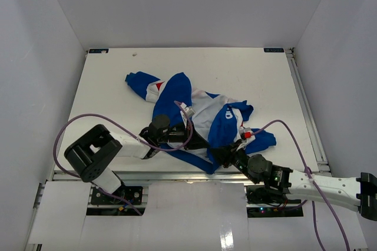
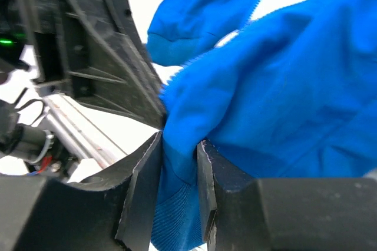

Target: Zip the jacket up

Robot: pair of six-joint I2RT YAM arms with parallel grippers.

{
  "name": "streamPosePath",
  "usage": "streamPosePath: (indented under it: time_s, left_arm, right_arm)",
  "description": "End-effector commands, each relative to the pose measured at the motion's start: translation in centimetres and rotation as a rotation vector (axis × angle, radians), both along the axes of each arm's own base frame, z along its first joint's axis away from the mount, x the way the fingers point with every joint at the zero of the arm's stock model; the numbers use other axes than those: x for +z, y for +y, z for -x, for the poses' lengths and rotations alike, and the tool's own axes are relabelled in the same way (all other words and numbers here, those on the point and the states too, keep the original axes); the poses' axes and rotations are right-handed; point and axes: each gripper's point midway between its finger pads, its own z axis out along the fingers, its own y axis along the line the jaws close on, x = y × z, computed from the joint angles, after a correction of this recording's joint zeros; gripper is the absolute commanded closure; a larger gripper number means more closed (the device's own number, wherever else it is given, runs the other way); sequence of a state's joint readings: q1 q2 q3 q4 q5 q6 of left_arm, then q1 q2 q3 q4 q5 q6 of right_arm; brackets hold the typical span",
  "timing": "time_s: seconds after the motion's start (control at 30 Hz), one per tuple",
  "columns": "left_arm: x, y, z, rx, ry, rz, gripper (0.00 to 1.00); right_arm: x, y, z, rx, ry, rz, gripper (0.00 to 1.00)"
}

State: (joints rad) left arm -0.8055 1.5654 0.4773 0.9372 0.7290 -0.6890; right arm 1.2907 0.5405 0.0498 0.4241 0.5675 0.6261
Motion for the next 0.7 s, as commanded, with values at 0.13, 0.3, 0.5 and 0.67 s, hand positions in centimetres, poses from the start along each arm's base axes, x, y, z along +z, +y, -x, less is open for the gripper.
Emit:
streamPosePath:
  time_s: [0.13,0.3,0.5,0.67]
  left_arm:
    - [2.2,0.6,-1.5,0.076,-0.114,-0.036,1.00]
    - [2.6,0.6,-1.2,0.065,-0.127,-0.032,1.00]
    - [3.7,0.9,-0.5,0.040,-0.160,0.009,1.00]
    - [3.8,1.1,-0.4,0.039,-0.169,0.008,1.00]
  right_arm:
    - [-2.0,-2.7,-1.3,-0.138,0.043,0.078,0.65]
    - [-2.1,-3.3,-1.6,-0.167,0.044,0.122,0.66]
    - [-1.5,-2.1,-1.2,-0.097,0.020,0.236,0.63]
    - [1.0,-0.5,-0.1,0.024,-0.025,0.241,0.55]
